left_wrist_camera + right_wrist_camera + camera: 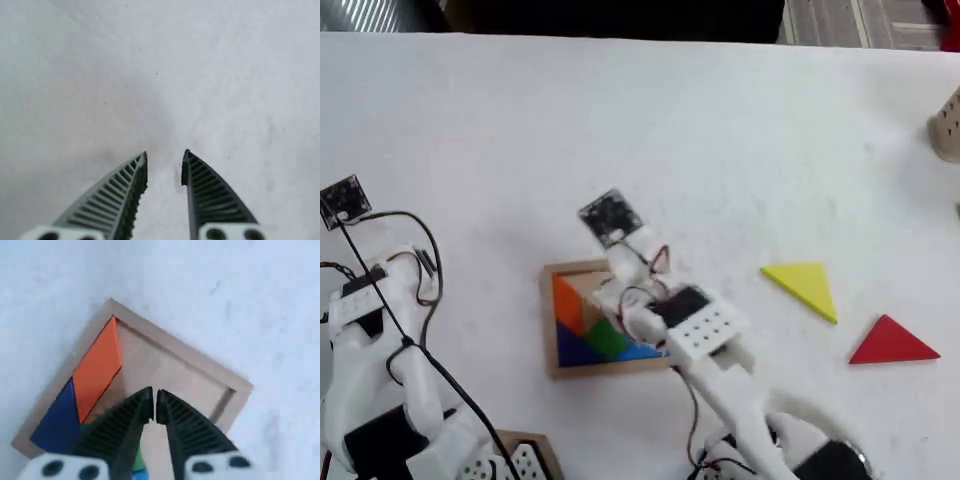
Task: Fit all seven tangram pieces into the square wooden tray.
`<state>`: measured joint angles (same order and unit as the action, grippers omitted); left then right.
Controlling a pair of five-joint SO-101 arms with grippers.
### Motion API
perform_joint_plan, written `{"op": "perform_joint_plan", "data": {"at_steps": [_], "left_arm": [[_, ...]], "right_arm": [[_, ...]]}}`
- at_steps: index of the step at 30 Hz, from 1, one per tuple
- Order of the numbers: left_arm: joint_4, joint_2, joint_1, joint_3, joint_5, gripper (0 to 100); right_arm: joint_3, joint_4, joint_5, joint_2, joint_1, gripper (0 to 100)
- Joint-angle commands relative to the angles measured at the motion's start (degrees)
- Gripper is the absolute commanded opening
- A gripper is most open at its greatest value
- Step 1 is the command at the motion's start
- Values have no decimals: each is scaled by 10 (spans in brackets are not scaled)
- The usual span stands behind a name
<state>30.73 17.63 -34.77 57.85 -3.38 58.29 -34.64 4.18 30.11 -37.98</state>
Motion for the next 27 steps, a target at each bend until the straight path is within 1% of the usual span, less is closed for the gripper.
{"op": "perform_joint_plan", "data": {"at_steps": [1,5,9,13,19,20,23,25,27], "left_arm": [[-12,10,8,-15,-4,134],[-12,10,22,-15,-2,134],[-12,10,30,-14,-2,134],[-12,10,31,-12,-2,134],[-8,10,41,-11,0,134],[-8,10,44,-11,7,134],[7,15,65,-6,62,134],[14,15,82,-5,86,134],[14,15,86,-5,92,134]], "right_arm": [[23,-8,10,93,68,18],[56,-7,10,146,138,18],[62,-7,10,167,196,18],[64,-17,15,165,218,18],[64,-85,16,167,265,18],[64,-98,16,167,276,18],[64,-133,18,168,313,18],[64,-153,50,167,339,18],[69,-167,76,166,364,18]]}}
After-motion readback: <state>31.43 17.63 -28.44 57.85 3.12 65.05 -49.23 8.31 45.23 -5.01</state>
